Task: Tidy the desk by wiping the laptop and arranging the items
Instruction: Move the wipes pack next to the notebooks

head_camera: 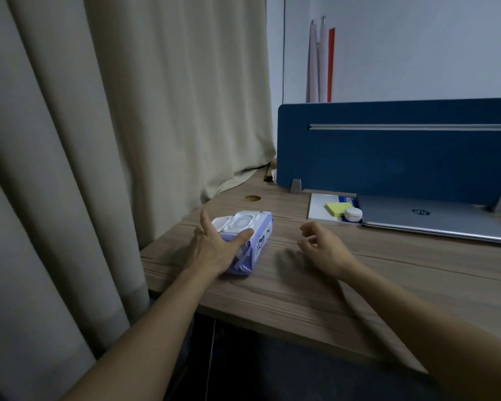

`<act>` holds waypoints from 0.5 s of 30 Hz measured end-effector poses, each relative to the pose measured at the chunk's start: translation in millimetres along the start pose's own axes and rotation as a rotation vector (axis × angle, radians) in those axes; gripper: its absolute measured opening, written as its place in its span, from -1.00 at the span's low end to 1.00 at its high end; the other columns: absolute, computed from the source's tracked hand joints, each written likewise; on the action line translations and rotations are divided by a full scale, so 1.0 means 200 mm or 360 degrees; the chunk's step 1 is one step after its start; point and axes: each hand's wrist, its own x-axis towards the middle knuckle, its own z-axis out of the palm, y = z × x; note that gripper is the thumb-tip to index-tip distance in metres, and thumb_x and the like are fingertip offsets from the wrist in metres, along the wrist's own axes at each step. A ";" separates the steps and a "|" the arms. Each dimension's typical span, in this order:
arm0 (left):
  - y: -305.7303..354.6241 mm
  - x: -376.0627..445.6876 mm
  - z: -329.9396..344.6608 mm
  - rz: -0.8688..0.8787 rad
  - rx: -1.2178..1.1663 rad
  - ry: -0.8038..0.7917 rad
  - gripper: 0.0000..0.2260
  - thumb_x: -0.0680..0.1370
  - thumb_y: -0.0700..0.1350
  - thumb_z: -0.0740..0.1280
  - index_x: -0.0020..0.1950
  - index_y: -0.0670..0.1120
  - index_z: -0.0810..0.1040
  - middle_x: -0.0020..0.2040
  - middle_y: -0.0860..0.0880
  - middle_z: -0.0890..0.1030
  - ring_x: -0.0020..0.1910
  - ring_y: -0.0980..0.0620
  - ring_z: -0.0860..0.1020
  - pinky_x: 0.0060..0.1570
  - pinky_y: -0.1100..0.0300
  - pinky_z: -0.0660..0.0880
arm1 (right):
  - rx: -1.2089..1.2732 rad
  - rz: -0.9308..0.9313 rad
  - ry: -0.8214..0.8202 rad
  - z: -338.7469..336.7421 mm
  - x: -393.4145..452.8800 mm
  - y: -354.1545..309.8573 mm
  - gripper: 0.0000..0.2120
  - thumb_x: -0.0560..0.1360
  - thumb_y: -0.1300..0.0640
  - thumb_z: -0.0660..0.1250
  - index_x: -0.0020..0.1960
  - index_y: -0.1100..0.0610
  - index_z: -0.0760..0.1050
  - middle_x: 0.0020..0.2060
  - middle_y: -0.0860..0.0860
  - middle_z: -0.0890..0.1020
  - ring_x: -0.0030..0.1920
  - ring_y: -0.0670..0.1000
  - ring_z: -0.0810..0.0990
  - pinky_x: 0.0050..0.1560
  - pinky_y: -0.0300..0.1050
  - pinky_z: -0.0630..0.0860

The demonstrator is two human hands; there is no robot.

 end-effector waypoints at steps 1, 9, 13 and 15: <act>0.00 0.00 0.00 -0.0033 -0.0007 -0.0004 0.12 0.27 0.43 0.41 0.57 -0.05 -0.09 0.47 -0.25 0.27 0.39 -0.22 0.34 0.29 -0.08 0.36 | -0.0001 0.0008 -0.0005 -0.01 0.00 0.00 -0.59 0.59 0.04 0.29 0.40 0.07 0.34 0.30 0.03 0.49 0.23 0.00 0.50 0.25 -0.02 0.48; 0.05 -0.03 -0.05 0.0244 -0.0186 0.0114 -0.01 0.28 0.11 0.59 0.52 -0.05 0.09 0.44 -0.14 0.23 0.39 -0.08 0.31 0.26 0.09 0.32 | -0.0014 -0.0044 0.0055 -0.03 -0.05 -0.02 -0.59 0.58 0.05 0.31 0.39 0.09 0.36 0.28 0.04 0.51 0.20 0.00 0.51 0.22 -0.03 0.49; 0.11 -0.08 -0.06 0.0718 -0.0154 -0.0056 -0.21 0.43 -0.08 0.51 0.51 0.08 0.11 0.45 0.02 0.33 0.38 0.04 0.35 0.30 0.12 0.33 | -0.0052 -0.0066 0.0056 -0.05 -0.07 -0.05 -0.58 0.58 0.04 0.31 0.40 0.09 0.35 0.28 0.04 0.50 0.20 -0.02 0.50 0.22 -0.05 0.49; 0.13 -0.10 -0.04 0.0779 0.0027 -0.0232 -0.27 0.47 0.03 0.44 0.51 0.13 0.08 0.43 0.05 0.41 0.35 0.00 0.41 0.30 0.00 0.37 | -0.0052 -0.0066 0.0050 -0.05 -0.09 -0.06 -0.57 0.57 0.04 0.31 0.40 0.09 0.34 0.29 0.04 0.50 0.22 -0.01 0.49 0.23 -0.03 0.49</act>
